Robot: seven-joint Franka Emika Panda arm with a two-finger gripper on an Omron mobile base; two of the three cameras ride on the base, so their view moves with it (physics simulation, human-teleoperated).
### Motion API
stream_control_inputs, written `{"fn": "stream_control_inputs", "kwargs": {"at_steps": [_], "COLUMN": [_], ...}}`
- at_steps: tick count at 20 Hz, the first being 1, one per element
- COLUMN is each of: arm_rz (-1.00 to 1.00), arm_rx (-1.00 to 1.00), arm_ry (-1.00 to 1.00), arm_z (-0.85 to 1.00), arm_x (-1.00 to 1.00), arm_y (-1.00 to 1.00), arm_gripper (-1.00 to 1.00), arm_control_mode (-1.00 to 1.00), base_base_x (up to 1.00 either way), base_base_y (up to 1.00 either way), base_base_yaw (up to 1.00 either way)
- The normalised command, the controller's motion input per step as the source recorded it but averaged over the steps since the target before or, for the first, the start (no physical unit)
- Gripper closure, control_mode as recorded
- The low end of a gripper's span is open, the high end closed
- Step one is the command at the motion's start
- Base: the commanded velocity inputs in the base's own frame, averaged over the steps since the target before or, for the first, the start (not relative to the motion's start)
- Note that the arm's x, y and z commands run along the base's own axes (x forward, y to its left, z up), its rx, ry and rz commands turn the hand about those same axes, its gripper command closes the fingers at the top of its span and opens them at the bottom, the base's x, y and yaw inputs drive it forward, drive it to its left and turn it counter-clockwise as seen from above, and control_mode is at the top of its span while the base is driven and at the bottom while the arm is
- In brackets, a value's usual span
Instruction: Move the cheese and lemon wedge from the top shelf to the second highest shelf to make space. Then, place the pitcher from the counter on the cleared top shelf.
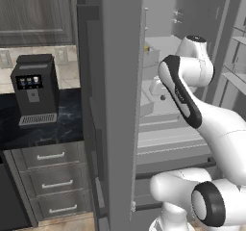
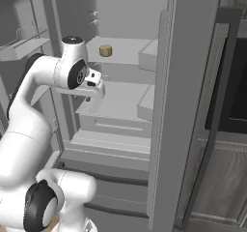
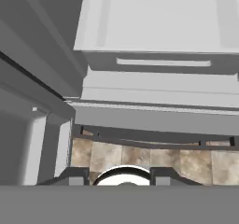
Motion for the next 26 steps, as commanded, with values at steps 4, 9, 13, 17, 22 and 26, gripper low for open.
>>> {"fn": "stream_control_inputs", "kwargs": {"at_steps": [4, 9, 13, 17, 22, 26], "arm_rz": [0.0, 0.0, 0.0, 0.0, -0.02, -0.01], "arm_rx": [0.0, 0.0, 0.0, 0.0, 0.0, 0.0], "arm_ry": [-0.13, -0.35, -0.33, -0.19, -0.15, -0.02], "arm_z": [0.02, 0.36, 0.56, 0.65, 0.73, 0.51], "arm_x": [-0.08, -0.11, -0.04, 0.0, 0.0, 0.04], "arm_y": [0.0, 0.0, 0.0, 0.0, 0.0, 0.0], "arm_gripper": [-1.0, -1.0, -1.0, -1.0, -1.0, -1.0], "arm_control_mode": [-1.0, -1.0, -1.0, -1.0, -1.0, -1.0], "base_base_x": [0.0, 0.0, 0.0, 0.0, 0.0, 0.0], "base_base_y": [0.0, 0.0, 0.0, 0.0, 0.0, 0.0], "base_base_yaw": [0.0, 0.0, 0.0, 0.0, 0.0, 0.0]}}
